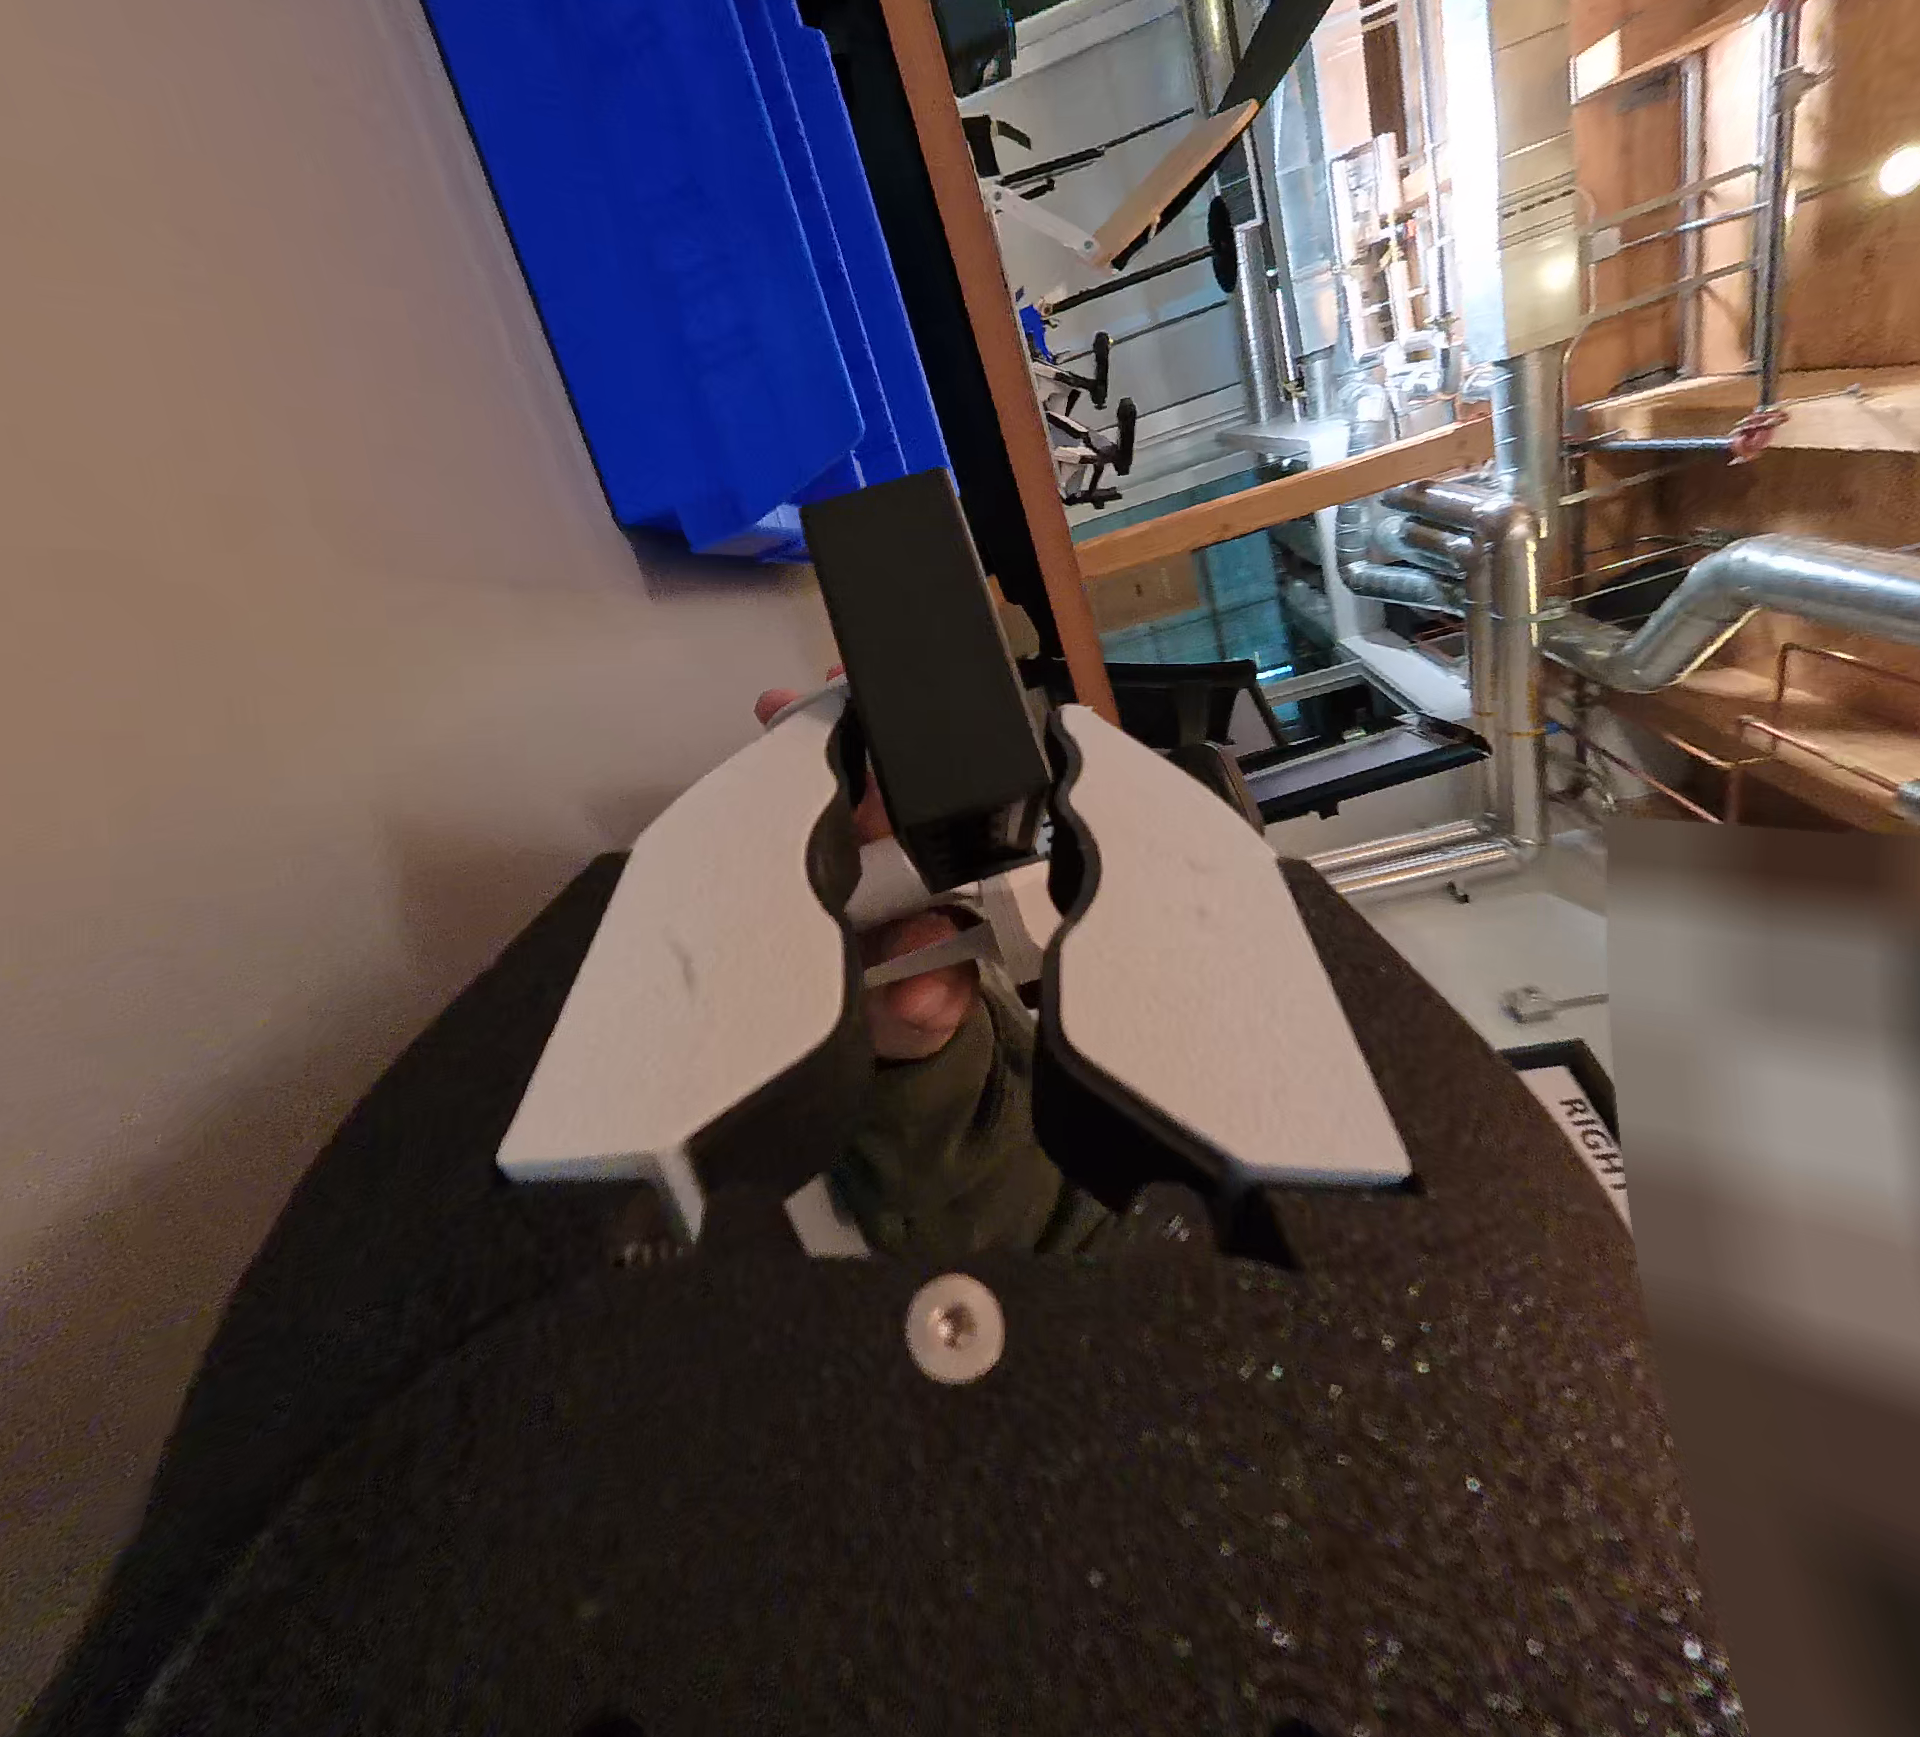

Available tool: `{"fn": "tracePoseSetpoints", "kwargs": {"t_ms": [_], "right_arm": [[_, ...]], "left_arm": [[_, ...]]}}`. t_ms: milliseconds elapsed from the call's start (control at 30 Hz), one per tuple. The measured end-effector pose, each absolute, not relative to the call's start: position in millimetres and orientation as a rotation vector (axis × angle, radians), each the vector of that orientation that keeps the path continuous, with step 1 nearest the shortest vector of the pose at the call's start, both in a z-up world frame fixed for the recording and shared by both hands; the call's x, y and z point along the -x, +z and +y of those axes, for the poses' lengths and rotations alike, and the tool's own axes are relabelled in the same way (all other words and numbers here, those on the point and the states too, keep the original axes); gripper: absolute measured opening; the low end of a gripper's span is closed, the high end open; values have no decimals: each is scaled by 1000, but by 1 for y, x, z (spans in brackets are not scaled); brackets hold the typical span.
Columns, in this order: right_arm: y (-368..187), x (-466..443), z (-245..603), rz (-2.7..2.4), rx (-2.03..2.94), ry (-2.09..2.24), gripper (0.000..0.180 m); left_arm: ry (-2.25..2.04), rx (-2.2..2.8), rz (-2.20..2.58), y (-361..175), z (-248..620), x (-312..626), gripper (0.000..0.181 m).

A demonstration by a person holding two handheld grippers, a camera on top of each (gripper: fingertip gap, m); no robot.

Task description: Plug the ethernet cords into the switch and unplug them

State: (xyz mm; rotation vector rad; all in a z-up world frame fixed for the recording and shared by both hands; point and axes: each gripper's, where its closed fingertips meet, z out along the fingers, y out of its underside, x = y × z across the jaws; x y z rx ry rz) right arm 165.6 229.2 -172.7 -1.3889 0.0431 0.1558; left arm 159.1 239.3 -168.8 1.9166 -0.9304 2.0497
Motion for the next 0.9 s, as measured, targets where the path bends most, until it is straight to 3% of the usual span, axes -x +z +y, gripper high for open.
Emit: {"fn": "tracePoseSetpoints", "kwargs": {"t_ms": [900], "right_arm": [[-171,-156,232,-37,1378,57,65]], "left_arm": [[1966,-1945,-1012,-165,237,-155,27]]}}
